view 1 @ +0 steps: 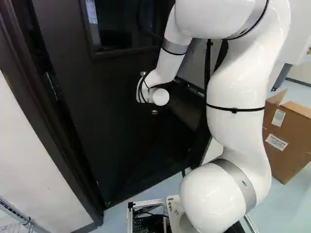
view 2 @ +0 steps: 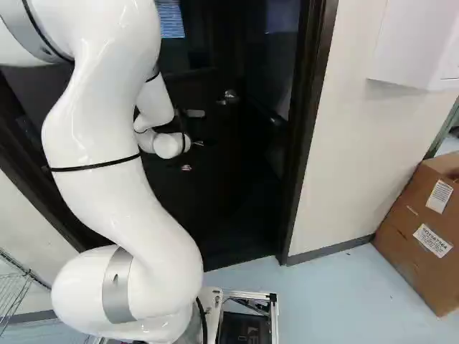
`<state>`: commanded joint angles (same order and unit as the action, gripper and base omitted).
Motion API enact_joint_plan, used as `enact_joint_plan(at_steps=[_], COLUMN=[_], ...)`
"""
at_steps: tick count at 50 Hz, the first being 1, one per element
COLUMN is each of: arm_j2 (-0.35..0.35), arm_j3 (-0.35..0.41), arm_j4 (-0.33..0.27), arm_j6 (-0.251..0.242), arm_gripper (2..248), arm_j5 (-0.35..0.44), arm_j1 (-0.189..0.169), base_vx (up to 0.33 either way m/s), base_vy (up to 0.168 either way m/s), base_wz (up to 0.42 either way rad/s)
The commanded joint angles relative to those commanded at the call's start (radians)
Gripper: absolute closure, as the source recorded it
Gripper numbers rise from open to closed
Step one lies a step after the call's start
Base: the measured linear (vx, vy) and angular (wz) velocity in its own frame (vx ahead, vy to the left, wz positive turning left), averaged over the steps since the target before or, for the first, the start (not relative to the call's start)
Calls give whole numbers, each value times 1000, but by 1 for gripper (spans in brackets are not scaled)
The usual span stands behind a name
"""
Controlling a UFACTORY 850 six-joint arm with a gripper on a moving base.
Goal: Open the door and move inside
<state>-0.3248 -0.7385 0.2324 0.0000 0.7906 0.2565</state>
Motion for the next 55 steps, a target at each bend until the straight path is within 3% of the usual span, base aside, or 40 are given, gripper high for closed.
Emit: enact_joint_plan(at_steps=[55], arm_j2=[-98], arm_j3=[-122], arm_j4=[-61], arm_j6=[0], arm_gripper=[3], arm_j5=[0], arm_j1=[95], base_vx=[0], base_vy=[0], base_wz=[0])
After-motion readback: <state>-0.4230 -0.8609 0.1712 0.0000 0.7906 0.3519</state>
